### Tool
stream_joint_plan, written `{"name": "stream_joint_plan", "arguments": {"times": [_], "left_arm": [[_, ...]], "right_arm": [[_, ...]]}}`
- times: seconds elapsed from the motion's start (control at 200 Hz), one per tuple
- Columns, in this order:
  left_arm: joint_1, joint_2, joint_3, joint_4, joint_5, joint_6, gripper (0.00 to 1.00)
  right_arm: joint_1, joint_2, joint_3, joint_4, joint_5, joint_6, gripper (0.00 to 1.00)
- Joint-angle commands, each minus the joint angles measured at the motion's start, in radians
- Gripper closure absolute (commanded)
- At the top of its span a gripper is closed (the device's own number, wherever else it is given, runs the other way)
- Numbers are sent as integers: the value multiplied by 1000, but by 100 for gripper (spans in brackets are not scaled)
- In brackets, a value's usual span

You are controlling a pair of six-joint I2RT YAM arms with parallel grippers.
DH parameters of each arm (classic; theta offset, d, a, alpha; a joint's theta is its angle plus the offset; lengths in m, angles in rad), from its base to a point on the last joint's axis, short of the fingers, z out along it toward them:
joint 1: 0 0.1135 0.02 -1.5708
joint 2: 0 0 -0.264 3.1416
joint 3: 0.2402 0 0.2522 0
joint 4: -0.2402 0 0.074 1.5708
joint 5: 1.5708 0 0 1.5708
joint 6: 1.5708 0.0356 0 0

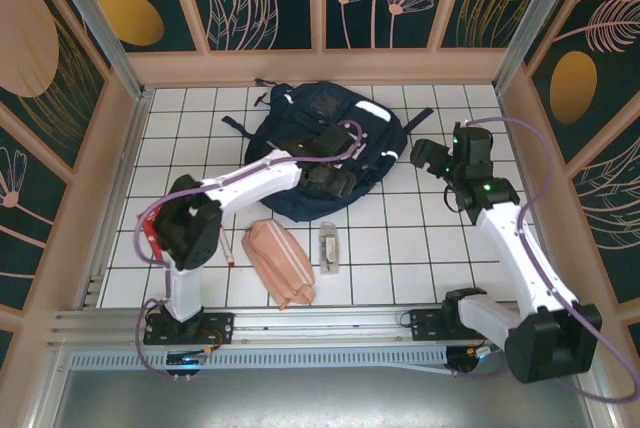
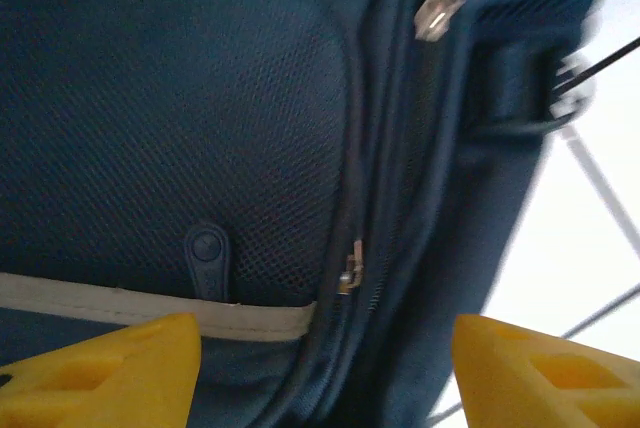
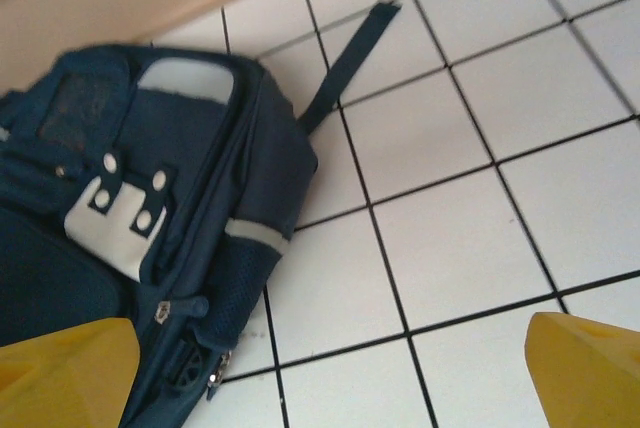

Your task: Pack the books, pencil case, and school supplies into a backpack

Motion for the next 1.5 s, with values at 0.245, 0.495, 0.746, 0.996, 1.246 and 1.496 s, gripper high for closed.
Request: {"name": "stream_joint_plan", "arguments": {"times": [0.245,0.495,0.746,0.996,1.246,1.496], "left_arm": [[12,135,81,-103,-138,-96,59],[11,123,228,-190,-143,-1,100],[15,77,437,-297,-77,93,100],[27,153,612,-394,-42,118,100],[31,142,639,-373,-22,117,100],[31,138,637,-365,-10,134,100]], "right_arm": [[-12,12,-3,46,-217,-60,1],[-13,184,9,30,-408,-191,1],[-15,545,271,-102,-522,-391,26],[-27,756,507,-234,-584,-527,28],[-23,885,558,-278,-741,-637,39],[21,903,600,-295,-747,-700,44]]}}
